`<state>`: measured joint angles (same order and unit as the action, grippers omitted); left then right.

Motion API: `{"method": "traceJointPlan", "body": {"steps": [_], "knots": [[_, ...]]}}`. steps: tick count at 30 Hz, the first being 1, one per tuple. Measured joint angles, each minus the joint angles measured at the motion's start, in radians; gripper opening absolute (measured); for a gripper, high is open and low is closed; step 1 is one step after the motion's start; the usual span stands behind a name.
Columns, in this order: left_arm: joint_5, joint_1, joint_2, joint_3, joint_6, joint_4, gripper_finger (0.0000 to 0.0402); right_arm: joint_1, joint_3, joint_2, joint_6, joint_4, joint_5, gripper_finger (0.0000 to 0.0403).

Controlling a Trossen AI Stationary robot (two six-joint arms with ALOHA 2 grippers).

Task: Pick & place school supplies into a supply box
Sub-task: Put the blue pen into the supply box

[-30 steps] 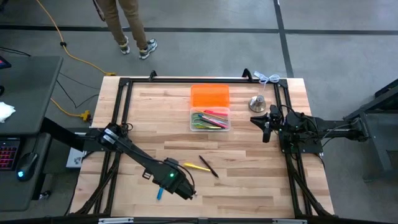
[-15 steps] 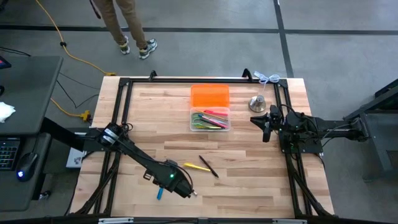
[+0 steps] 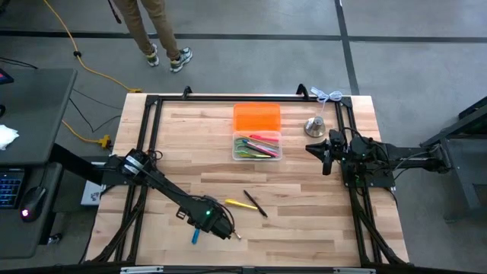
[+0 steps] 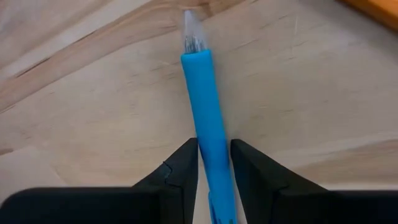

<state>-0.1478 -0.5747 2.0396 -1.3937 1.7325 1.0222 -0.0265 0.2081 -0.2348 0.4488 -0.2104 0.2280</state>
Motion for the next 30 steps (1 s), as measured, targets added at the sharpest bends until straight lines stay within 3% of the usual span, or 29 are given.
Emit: {"method": "traceJointPlan", "body": {"steps": [6,15,23,30], "knots": [[-0.003,0.0,0.002,0.007,-0.023,-0.014,0.0125,0.0,0.0,0.0,0.0,0.002,0.0,0.0032],[0.008,0.0,0.004,0.008,-0.027,-0.021,0.0057,0.0,0.0,0.0,0.0,0.003,0.0,0.0032],[0.012,-0.001,0.005,0.008,-0.027,-0.015,0.0071,0.0,0.0,0.0,-0.001,0.003,0.001,0.0032],[0.007,-0.001,-0.007,0.008,-0.027,-0.007,0.0052,0.0,0.0,0.0,-0.009,0.002,0.001,0.0032]]}}
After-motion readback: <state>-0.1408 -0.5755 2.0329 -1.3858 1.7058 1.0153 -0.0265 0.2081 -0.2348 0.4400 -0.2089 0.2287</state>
